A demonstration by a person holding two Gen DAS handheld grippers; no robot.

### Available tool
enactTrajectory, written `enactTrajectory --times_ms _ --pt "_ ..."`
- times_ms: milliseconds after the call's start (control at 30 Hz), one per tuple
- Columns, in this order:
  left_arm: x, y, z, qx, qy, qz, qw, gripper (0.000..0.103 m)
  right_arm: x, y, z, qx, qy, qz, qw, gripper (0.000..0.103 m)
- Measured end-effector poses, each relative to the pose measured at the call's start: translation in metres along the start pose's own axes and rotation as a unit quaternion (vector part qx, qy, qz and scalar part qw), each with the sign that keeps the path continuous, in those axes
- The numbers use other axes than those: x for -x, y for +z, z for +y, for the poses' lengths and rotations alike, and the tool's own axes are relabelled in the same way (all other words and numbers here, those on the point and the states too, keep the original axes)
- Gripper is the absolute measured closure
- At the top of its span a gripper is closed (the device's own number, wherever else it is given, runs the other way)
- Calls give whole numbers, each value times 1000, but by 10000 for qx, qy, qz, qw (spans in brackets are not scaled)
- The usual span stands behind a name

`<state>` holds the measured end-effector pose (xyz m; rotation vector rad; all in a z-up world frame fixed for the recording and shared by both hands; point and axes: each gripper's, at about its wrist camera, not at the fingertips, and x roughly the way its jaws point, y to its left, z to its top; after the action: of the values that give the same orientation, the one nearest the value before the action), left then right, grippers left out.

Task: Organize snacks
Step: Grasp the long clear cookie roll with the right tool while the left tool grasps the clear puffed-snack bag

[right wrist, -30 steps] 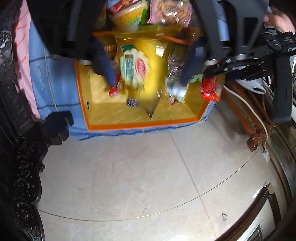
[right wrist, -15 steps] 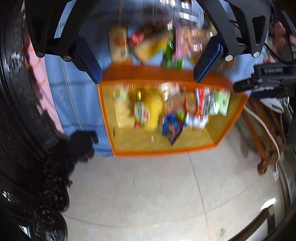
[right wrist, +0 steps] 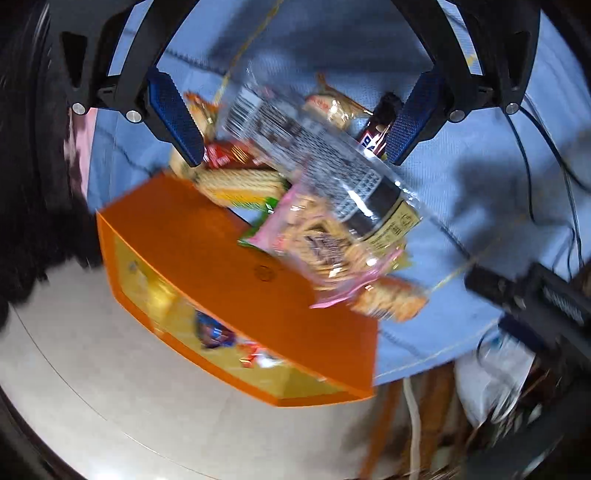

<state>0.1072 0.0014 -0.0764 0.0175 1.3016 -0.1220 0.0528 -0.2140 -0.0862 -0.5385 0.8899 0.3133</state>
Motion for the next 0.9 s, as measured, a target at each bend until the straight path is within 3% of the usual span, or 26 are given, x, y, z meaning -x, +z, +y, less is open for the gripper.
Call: enactTrajectory --times_ms 67,133,200,233,267,333,467,600,700,900 --pt "3 -5 5 91 24 -14 10000 12 -16 5 2 74 -47 129 9999 4" --pt "6 -6 6 105 42 -27 9999 12 -31 9 -3 -31 211 308 9993 5" --pt "7 -7 6 85 93 -26 9999 12 -46 12 -10 -229 498 619 9966 14" --pt "6 -8 5 71 94 -28 9999 12 -50 11 -13 -346 849 716 9932 45" --pt "6 -7 5 59 99 -24 9999 12 -49 11 -14 -383 829 721 9932 65" --pt "5 -4 2 40 120 -33 9999 12 -39 10 -23 -613 974 738 9906 75" --pt "3 7 -14 -191 -113 -193 9996 12 -3 -6 -52 -1459 1291 367 9802 76" --pt "0 19 -45 -657 -293 -364 9967 12 12 -33 -78 -2225 1553 356 9618 76" --pt "-9 28 -57 -924 16 -490 9945 12 14 -55 -87 -2581 1655 477 9507 76" --pt "-35 42 -34 -1247 452 -485 9900 15 19 -71 -92 -2962 1766 467 9375 75"
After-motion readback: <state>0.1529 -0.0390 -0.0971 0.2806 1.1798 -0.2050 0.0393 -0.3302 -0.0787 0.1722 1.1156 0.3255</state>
